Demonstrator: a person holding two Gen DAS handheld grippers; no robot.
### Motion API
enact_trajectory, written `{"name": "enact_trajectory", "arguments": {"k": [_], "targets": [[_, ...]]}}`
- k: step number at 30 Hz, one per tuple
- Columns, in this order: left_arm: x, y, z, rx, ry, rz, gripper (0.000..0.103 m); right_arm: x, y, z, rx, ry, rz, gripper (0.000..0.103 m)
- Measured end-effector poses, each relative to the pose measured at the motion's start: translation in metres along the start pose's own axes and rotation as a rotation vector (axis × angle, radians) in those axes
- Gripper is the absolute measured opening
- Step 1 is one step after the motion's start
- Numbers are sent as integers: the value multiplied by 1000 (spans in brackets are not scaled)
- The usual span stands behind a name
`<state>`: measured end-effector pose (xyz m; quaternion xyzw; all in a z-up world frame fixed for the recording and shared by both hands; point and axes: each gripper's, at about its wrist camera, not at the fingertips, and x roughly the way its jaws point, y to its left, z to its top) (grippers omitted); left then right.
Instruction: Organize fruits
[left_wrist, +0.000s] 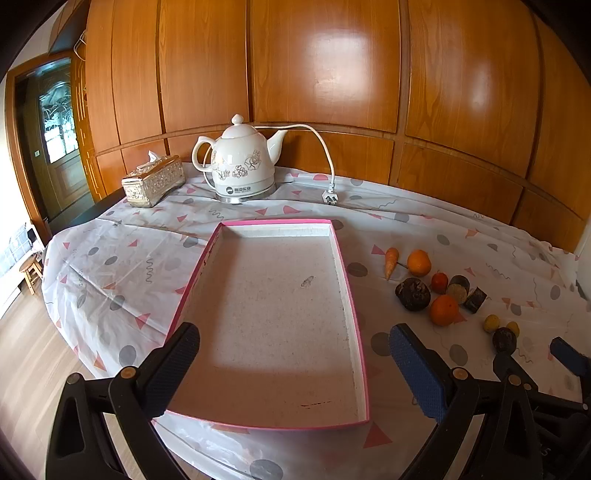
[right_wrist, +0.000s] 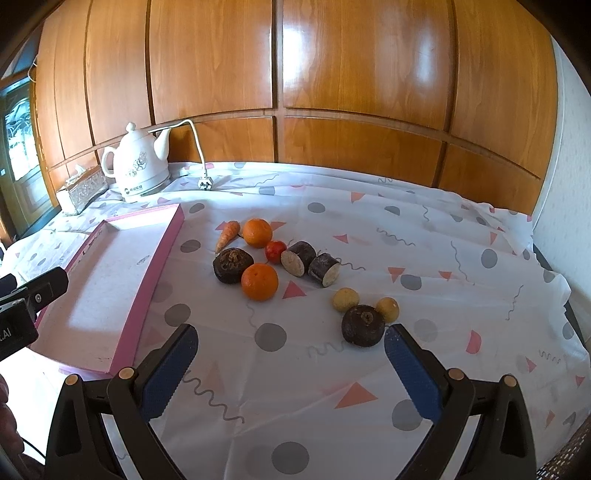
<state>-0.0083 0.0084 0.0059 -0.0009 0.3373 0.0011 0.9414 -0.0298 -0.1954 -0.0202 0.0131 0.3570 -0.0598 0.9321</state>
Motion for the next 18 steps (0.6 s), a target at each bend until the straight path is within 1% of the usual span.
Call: {"name": "enact_trajectory", "arguments": {"k": [18], "targets": [[-4,0,-1,-3,-9,-1,103,-3,-1,0,4,-10,-5,103]]}}
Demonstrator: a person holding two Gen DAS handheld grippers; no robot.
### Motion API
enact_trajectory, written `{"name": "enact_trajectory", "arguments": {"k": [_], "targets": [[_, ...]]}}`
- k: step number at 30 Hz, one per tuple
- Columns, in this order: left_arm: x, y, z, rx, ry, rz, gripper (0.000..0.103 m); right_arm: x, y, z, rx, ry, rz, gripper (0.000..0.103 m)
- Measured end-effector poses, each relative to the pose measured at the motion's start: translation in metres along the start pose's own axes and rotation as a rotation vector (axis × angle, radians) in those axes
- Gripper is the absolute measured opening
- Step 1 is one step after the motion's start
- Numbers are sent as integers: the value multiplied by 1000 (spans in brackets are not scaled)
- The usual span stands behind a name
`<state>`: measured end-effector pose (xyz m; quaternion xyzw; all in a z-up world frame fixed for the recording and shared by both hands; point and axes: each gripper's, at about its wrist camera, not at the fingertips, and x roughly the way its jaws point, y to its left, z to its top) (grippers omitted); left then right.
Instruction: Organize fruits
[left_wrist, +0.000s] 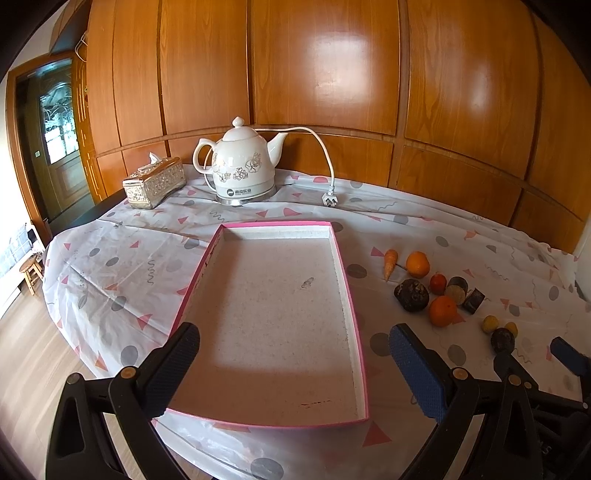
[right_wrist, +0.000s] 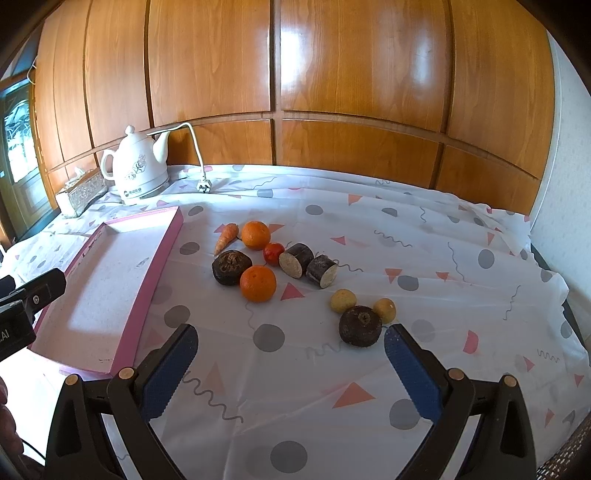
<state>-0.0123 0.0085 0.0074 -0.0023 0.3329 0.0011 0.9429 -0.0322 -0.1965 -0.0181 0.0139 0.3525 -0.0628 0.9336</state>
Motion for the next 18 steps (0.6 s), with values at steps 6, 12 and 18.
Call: {"name": "enact_trajectory", "arguments": {"k": [6,12,18], "targets": [[-1,0,0,1,-3,0,103,-1,0,0,1,-3,0,103],[-2,-1,0,1,-7,1,103,-3,0,0,2,-10,-3,103],[-3,-1,0,1,-8,1,103,-4,0,1,2,-11,-3,103]]}}
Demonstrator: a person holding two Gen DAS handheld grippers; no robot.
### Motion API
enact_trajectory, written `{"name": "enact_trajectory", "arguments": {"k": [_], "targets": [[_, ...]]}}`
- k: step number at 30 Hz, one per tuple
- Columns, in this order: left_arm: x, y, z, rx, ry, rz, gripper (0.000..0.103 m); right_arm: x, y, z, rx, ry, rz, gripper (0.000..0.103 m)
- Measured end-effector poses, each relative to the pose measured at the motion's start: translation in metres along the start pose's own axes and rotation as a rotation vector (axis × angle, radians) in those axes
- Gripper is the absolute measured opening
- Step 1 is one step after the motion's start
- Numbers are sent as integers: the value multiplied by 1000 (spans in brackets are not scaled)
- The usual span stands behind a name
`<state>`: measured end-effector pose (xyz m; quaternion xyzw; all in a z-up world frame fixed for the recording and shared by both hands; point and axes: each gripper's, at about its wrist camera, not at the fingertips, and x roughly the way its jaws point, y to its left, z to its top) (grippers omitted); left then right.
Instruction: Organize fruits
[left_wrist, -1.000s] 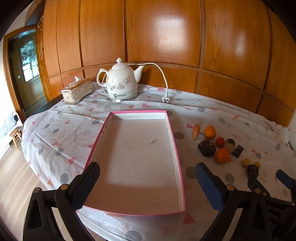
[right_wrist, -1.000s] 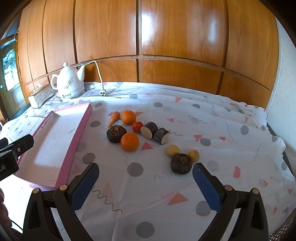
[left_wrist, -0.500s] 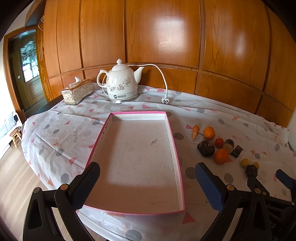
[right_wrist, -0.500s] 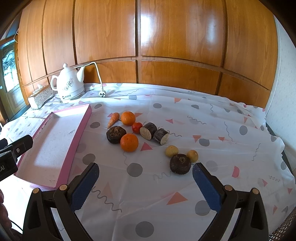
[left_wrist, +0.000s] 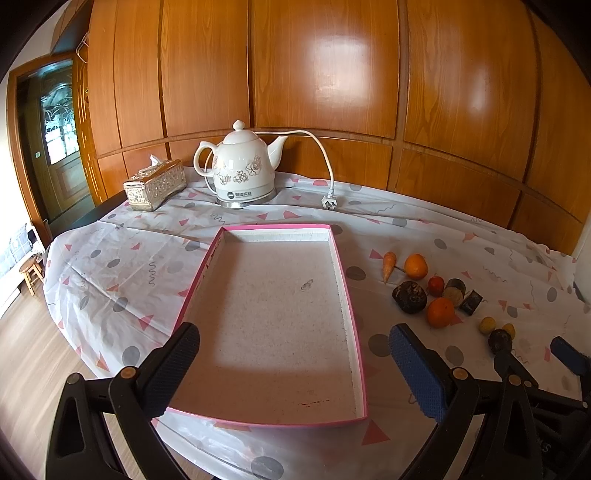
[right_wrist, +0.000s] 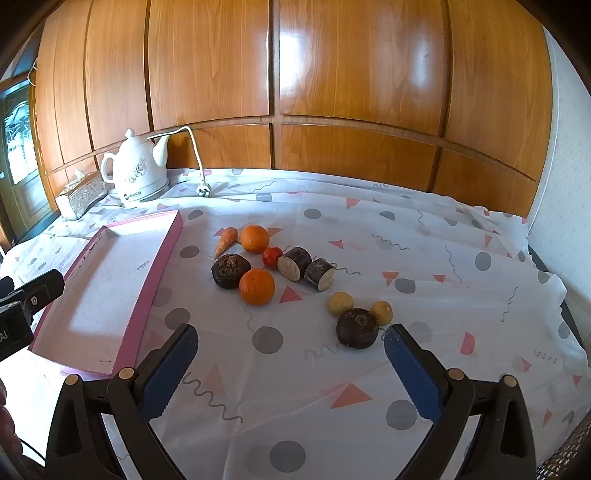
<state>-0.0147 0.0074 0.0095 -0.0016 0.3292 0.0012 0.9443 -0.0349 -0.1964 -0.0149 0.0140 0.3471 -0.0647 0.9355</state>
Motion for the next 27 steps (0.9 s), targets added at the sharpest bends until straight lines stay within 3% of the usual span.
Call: {"name": "enact_trajectory", "arguments": {"k": [9,13,27], "targets": [[-1,0,-1,1,8,-30,103,0,-4,1,13,6,0,103],[5,7,0,-55,46,-229,103,6,-23,1,51,27,-13,103],[18,-30,5,65,109,-358,103,31,-134,-21,269,148,-199,103]]}}
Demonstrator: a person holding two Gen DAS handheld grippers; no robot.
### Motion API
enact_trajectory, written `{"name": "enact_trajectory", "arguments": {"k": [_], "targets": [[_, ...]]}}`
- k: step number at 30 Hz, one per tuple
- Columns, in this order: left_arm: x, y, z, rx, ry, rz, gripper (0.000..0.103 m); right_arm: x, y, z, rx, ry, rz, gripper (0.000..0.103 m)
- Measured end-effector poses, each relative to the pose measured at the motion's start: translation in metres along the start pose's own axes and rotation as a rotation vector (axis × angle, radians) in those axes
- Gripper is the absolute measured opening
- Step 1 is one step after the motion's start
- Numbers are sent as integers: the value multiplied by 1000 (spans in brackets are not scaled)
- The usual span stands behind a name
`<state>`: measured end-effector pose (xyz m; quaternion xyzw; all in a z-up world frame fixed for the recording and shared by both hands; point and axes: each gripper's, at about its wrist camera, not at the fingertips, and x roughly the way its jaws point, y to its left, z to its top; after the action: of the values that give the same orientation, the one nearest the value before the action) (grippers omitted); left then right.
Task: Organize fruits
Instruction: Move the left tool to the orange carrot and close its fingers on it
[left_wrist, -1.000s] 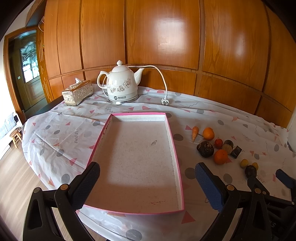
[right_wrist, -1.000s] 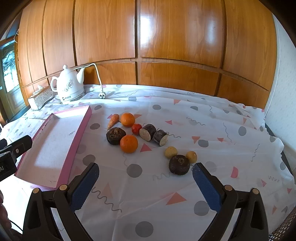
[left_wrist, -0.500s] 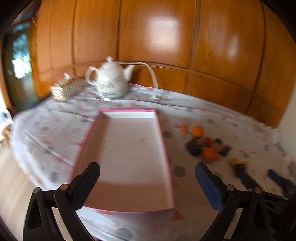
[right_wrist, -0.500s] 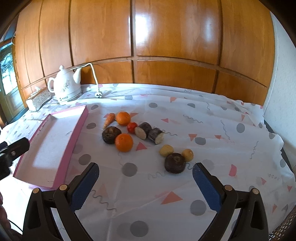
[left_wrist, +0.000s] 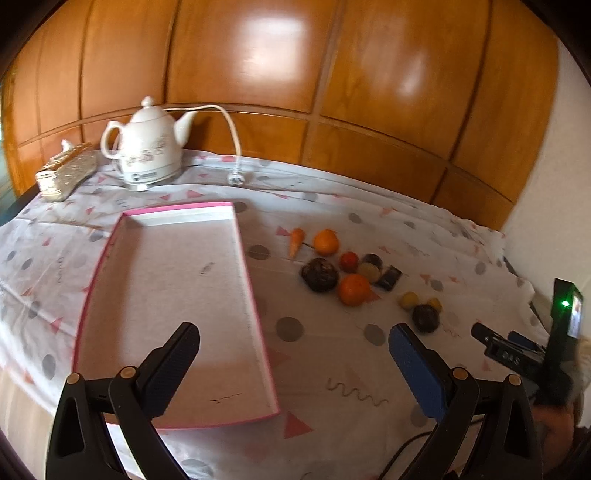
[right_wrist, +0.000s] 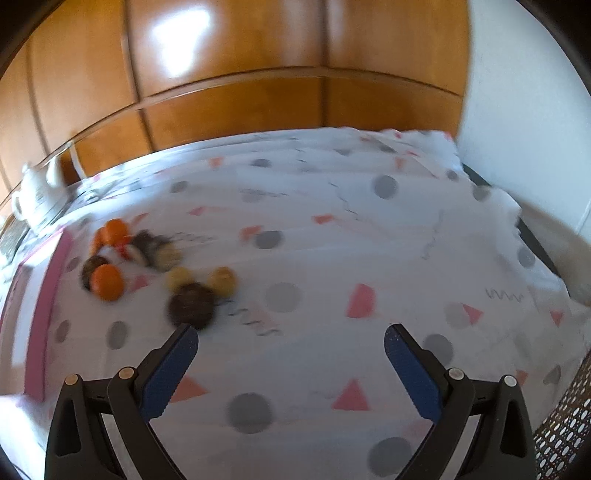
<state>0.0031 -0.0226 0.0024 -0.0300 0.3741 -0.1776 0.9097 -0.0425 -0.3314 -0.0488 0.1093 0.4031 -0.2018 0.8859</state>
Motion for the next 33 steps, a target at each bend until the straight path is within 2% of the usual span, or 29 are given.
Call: {"name": "enact_trajectory", "arguments": {"k": [10,20,23,25,27,29,33], "targets": [[17,-15,9,76,33,-26,103,8,-18,0,39,13,-12,102],[42,-26,19,199,85,64,103,6,2,-5,-48,-11,-4,102],[51,-23,27,207,96,70,101,9,5,-6,-49,-3,4,102],[59,-19,35,188,115,53,87,10,5,-7,-49,0,4,102],[73,-15,44,165,156,35,66,11,5,-7,-47,0,3,102],[88,-12,53,153,192,15,54,11,5,-7,-47,-1,0,102],[116,-10,68,148,235,-2,43,12,2,-6,-45,-4,-7,102]]}}
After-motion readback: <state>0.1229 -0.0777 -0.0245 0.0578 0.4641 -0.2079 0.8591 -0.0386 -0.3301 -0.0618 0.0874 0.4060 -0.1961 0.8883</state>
